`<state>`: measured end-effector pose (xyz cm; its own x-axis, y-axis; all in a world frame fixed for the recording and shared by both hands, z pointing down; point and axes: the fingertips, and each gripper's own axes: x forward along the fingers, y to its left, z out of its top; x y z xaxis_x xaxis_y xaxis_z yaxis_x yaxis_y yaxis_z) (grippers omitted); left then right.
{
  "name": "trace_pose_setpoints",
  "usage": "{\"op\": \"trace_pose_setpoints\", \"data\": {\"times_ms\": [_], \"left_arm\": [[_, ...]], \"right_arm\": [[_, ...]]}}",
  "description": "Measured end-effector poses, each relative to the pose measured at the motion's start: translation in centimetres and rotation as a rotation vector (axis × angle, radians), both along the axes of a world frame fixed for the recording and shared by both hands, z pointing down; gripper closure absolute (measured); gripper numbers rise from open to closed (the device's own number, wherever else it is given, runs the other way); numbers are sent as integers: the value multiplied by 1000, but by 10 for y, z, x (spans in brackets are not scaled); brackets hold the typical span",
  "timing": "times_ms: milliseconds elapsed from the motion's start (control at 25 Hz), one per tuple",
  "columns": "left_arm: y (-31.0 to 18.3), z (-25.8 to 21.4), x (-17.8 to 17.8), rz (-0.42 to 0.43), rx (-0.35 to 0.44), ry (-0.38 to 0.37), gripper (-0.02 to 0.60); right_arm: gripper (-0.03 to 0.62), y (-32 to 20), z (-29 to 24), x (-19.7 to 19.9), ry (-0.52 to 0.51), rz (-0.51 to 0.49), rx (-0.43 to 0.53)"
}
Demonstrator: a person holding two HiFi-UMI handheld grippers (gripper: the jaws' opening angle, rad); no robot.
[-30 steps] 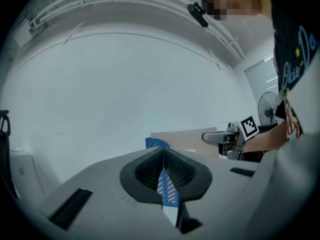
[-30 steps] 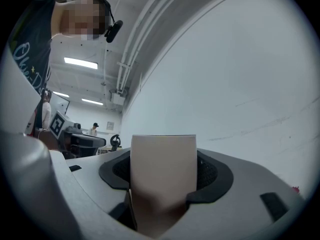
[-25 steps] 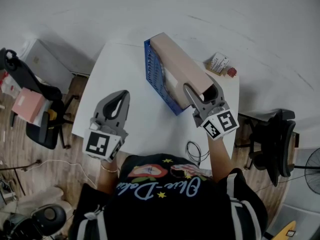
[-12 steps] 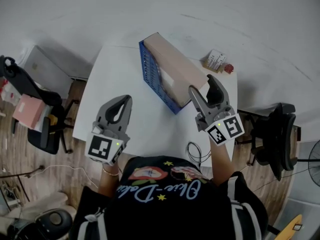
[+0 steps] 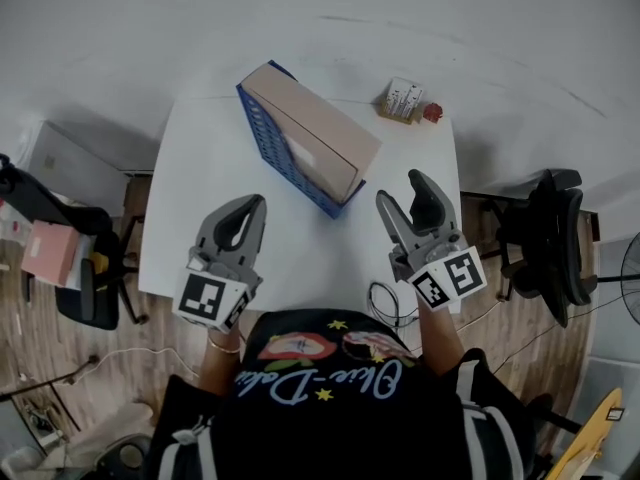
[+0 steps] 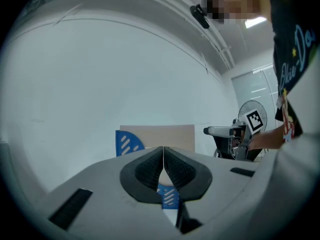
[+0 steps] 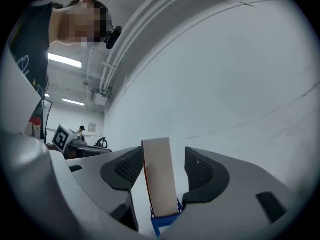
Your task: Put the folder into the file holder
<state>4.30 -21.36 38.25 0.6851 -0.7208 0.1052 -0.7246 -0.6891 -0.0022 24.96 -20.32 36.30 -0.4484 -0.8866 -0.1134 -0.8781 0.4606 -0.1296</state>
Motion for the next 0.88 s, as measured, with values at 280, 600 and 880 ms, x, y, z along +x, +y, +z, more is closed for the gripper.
{"op": "trace_pose_setpoints", "data": {"times_ms": [280,600,880], "left_arm": [[10,9,22,55,-23,-4,577],[13,10,29,68,-51,14,577],[15,8,30,80,-22,2,577]], "right_arm": [[582,15,18,3,10,45,-65],[594,21,22,-1,47,43,-74],[594,25,19,-4,63,23,-60]]}}
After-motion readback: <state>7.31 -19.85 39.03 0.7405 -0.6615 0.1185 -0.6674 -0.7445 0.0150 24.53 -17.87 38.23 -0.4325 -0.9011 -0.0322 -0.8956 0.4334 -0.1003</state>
